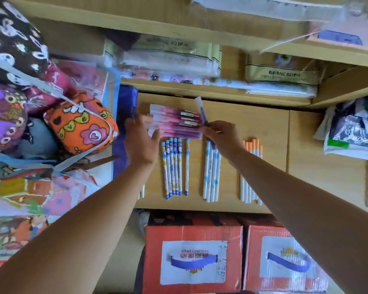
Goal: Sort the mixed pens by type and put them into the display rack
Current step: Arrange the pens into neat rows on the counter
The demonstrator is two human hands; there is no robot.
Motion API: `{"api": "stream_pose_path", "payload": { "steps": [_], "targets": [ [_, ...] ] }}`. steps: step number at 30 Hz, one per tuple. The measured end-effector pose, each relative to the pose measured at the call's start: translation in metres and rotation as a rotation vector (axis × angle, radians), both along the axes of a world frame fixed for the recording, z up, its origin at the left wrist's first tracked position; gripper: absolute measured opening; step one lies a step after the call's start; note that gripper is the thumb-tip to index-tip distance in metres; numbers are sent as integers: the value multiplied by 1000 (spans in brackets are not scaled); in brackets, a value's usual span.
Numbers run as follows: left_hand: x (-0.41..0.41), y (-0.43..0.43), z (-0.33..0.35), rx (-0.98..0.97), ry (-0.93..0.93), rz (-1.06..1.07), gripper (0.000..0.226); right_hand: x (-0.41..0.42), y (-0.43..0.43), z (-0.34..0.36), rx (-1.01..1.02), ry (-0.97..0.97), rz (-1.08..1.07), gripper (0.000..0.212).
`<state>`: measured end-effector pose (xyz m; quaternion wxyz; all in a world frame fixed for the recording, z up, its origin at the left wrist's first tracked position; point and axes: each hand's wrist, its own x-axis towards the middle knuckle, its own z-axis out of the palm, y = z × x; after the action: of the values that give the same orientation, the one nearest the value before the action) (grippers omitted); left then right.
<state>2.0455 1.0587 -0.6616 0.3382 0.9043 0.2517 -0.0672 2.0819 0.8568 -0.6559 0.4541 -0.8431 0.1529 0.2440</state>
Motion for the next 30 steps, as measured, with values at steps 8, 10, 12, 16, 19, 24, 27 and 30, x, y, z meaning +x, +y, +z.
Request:
{"api": "stream_pose_path", "payload": {
  "steps": [8, 10, 12, 16, 19, 24, 27, 30],
  "targets": [
    [-1, -10, 4, 226, -48, -153, 48, 17, -54, 8, -266, -181, 196, 24],
    [-1, -17, 3, 277, -90, -211, 54, 23, -70, 8, -316, -232, 244, 25],
    [-1, -27, 3, 306, -131, -265, 56, 27, -85, 3, -372, -259, 295, 23],
    [3, -48, 1, 368, -145, -429, 57, 26, -105, -13, -475, -278, 394, 19],
    [4, -60, -3, 419, -95, -577, 60, 24, -107, -18, -486, -327, 409, 14],
    [0, -71, -1, 455, 13, -599, 61, 24, -113, -18, -454, -377, 443, 16],
    [-3, -86, 7, 468, -9, -599, 58, 15, -127, -11, -396, -413, 438, 21],
    [-7, -118, 20, 456, -61, -600, 51, 2, -151, -1, -332, -437, 451, 23]
  ]
}}
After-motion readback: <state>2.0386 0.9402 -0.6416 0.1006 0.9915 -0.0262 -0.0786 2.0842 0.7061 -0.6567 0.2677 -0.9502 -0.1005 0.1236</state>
